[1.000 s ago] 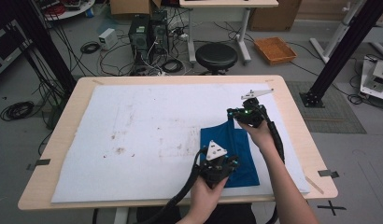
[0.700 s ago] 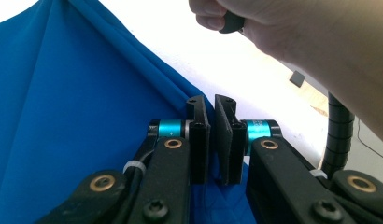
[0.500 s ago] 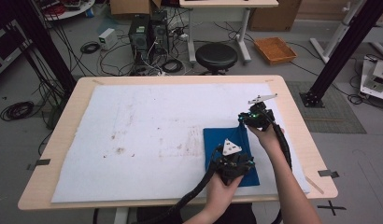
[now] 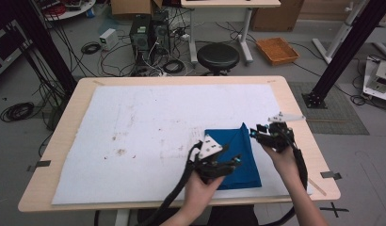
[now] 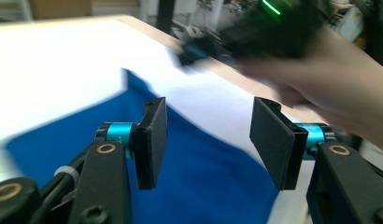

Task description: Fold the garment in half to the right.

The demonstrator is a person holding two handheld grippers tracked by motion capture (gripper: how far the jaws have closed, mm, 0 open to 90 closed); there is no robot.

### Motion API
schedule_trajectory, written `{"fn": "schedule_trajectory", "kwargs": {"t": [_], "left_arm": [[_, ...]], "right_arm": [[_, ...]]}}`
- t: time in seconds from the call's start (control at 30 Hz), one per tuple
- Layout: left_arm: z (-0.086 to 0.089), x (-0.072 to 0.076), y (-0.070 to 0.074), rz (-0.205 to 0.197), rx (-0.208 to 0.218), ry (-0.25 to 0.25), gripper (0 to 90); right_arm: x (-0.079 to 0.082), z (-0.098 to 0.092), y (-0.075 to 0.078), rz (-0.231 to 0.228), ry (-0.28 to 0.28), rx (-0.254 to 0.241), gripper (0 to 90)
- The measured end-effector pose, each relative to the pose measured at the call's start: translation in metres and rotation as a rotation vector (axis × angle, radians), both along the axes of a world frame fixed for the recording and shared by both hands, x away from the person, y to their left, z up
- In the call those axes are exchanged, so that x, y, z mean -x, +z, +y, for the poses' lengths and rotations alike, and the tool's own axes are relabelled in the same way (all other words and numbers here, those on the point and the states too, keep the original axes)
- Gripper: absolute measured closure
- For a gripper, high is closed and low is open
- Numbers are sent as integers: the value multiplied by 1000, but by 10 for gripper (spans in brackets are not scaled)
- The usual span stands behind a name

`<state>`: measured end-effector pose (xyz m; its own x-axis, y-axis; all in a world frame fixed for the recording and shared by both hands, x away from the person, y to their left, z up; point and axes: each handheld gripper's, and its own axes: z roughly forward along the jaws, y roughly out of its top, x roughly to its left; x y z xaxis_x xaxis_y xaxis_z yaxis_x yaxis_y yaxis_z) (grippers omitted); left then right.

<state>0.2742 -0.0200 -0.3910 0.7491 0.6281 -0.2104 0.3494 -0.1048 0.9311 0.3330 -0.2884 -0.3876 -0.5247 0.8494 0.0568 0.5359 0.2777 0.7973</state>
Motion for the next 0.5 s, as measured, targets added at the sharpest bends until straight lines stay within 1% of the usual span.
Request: {"fn": "schedule_trajectory", "kwargs": {"t": [0.07, 0.1, 0.13, 0.17, 0.23, 0.27, 0.3, 0.33, 0.37, 0.4, 0.43, 0.47, 0.5], "left_arm": [[21, 1, 3, -21, -18, 30, 453], [41, 2, 5, -38, -44, 58, 453], [41, 2, 5, -38, -44, 58, 453], [60, 2, 4, -43, -63, 91, 453], [78, 3, 2, -38, -72, 126, 448], [78, 3, 2, -38, -72, 126, 448], [86, 3, 1, -34, -71, 141, 448], [101, 4, -2, -25, -71, 167, 448], [101, 4, -2, -25, -71, 167, 448], [107, 4, -3, -19, -67, 178, 448], [112, 4, -5, -12, -65, 184, 448], [116, 4, -6, -8, -65, 195, 448], [119, 5, -7, -7, -61, 203, 447]], "right_arm": [[23, -3, -10, 26, 22, -23, 629], [32, -4, -15, 45, 26, -41, 628], [42, -5, -19, 68, 27, -62, 627], [51, -6, -23, 83, 33, -80, 627], [67, -7, -32, 98, 27, -92, 627], [73, -7, -36, 111, 29, -99, 628], [78, -6, -40, 125, 25, -99, 628], [82, -5, -44, 137, 22, -95, 634], [85, -4, -48, 142, 24, -82, 666], [87, -3, -51, 146, 33, -76, 732], [87, -3, -51, 146, 33, -76, 732], [90, -4, -53, 143, 47, -66, 842], [91, -4, -52, 139, 44, -63, 867]]}}
